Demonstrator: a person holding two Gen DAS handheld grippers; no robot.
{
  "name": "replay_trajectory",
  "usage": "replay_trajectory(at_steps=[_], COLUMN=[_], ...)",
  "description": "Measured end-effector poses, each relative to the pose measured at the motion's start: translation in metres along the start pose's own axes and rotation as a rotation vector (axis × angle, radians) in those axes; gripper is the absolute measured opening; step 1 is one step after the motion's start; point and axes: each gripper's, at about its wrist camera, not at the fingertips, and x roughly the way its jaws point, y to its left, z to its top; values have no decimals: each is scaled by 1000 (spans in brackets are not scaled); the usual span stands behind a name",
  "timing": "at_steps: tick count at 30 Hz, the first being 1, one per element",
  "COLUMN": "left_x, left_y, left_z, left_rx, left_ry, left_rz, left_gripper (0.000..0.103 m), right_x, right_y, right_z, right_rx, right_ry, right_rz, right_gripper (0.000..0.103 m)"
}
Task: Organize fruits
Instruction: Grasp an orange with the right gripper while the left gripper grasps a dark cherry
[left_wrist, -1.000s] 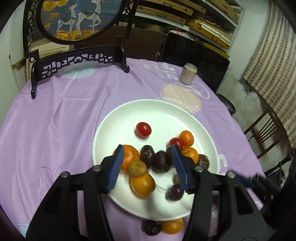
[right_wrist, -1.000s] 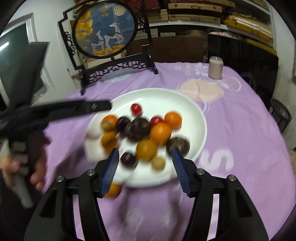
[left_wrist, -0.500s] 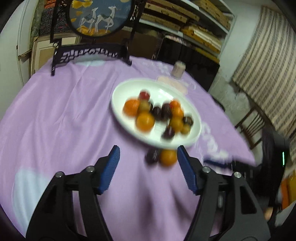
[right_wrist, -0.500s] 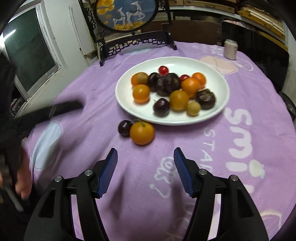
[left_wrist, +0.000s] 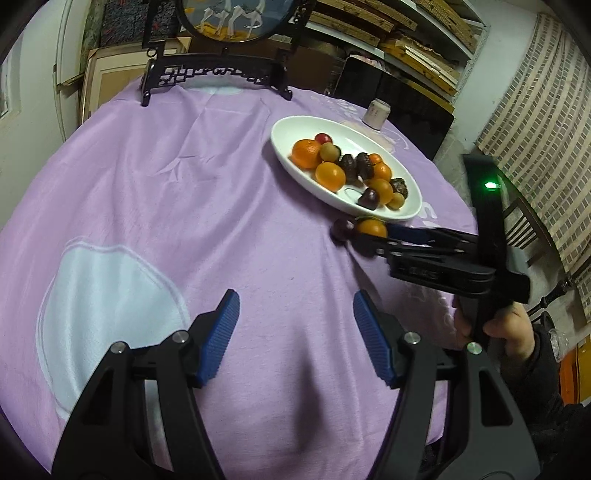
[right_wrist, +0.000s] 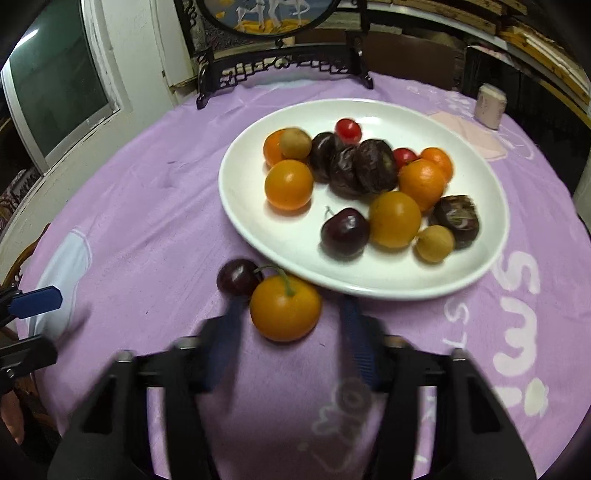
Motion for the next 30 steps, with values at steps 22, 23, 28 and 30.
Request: replay_trajectory(at_steps=[22, 23, 28, 30], left_x=[124, 129, 136, 133], left_y=[-91, -90, -87, -86], left_z=[49, 50, 51, 49], left_rx=[242, 238, 235, 231], left_ry=[156, 167, 155, 149], left_rz=[57, 51, 48, 44], left_gripper=[58, 53, 30, 30], right_x=[-91, -92, -95, -94], right_y=[-59, -60, -61, -60], right_z=[-74, -74, -74, -73], right_rx=[188, 192, 198, 196], right_ry=[-39, -41, -55, -54], right_rz=[48, 51, 61, 65], right_gripper=[38, 38, 38, 38])
